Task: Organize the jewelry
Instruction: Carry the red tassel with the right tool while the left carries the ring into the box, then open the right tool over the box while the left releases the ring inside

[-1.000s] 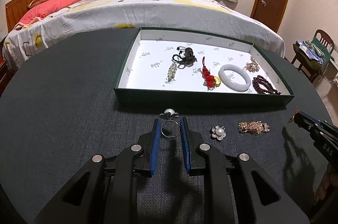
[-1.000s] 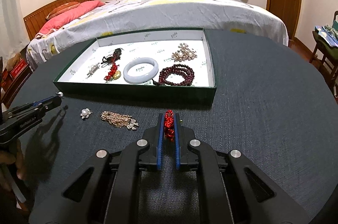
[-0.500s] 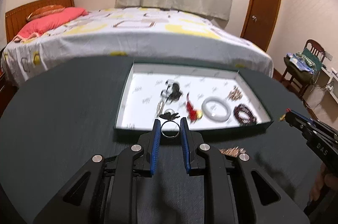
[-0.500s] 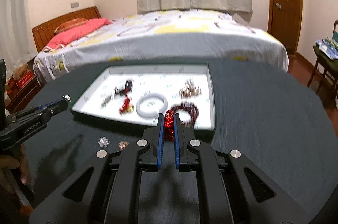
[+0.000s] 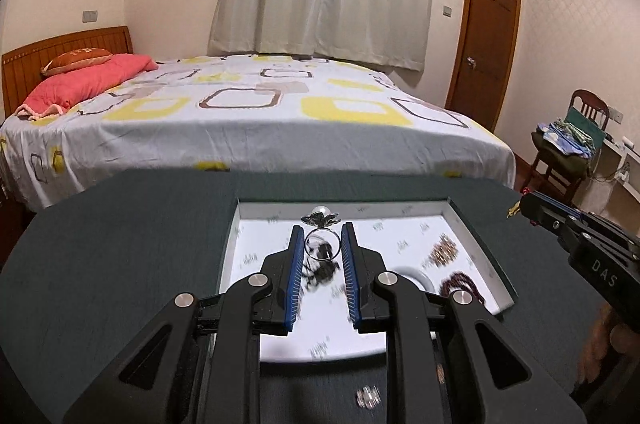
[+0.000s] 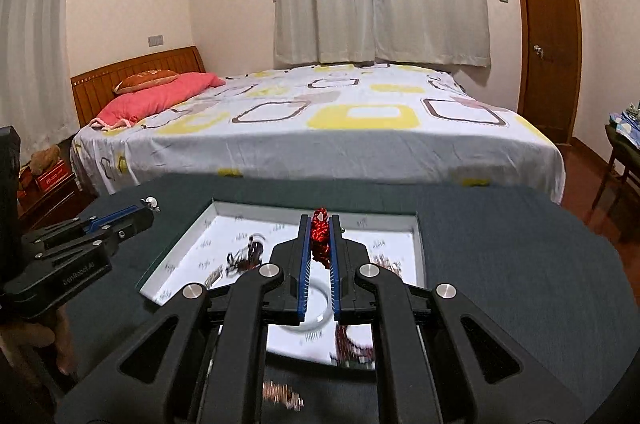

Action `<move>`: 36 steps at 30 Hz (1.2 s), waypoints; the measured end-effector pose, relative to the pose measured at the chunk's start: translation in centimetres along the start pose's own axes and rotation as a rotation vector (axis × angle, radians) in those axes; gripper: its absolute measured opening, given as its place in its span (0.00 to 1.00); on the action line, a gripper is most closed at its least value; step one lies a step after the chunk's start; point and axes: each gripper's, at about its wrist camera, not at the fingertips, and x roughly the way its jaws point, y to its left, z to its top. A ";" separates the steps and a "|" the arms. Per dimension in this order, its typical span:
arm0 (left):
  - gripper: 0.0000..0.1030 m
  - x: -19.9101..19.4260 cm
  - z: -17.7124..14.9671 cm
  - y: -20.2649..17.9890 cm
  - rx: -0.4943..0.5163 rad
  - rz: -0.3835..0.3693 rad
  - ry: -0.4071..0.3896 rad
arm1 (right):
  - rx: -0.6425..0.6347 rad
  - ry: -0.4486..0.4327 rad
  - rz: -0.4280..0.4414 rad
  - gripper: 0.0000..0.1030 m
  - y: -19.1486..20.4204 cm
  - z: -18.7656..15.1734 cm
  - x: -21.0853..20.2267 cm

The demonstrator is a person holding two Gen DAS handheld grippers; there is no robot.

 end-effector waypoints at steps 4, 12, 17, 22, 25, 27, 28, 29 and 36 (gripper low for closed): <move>0.19 2.4 0.6 0.8 -0.005 0.013 0.010 | 0.001 -0.005 -0.007 0.09 -0.3 0.4 2.3; 0.19 7.2 0.0 2.2 -0.017 0.047 0.063 | 0.000 0.045 -0.039 0.09 -1.0 -0.4 7.8; 0.19 10.5 -0.7 3.1 -0.046 0.047 0.135 | -0.007 0.115 -0.053 0.09 -1.3 -1.4 11.2; 0.19 12.9 -1.1 3.3 -0.044 0.046 0.226 | 0.006 0.194 -0.062 0.09 -1.8 -2.2 13.6; 0.19 13.7 -1.3 3.4 -0.049 0.054 0.259 | 0.009 0.246 -0.067 0.09 -1.9 -2.6 14.7; 0.19 14.0 -1.5 3.5 -0.054 0.058 0.276 | 0.009 0.267 -0.069 0.09 -1.8 -2.6 15.0; 0.20 13.9 -1.4 3.5 -0.057 0.058 0.272 | 0.006 0.274 -0.072 0.09 -1.8 -2.6 15.1; 0.20 13.9 -1.4 3.5 -0.055 0.060 0.270 | 0.003 0.286 -0.078 0.10 -1.7 -2.7 15.3; 0.44 13.8 -1.2 3.3 -0.048 0.068 0.263 | -0.006 0.281 -0.089 0.36 -1.5 -2.4 15.3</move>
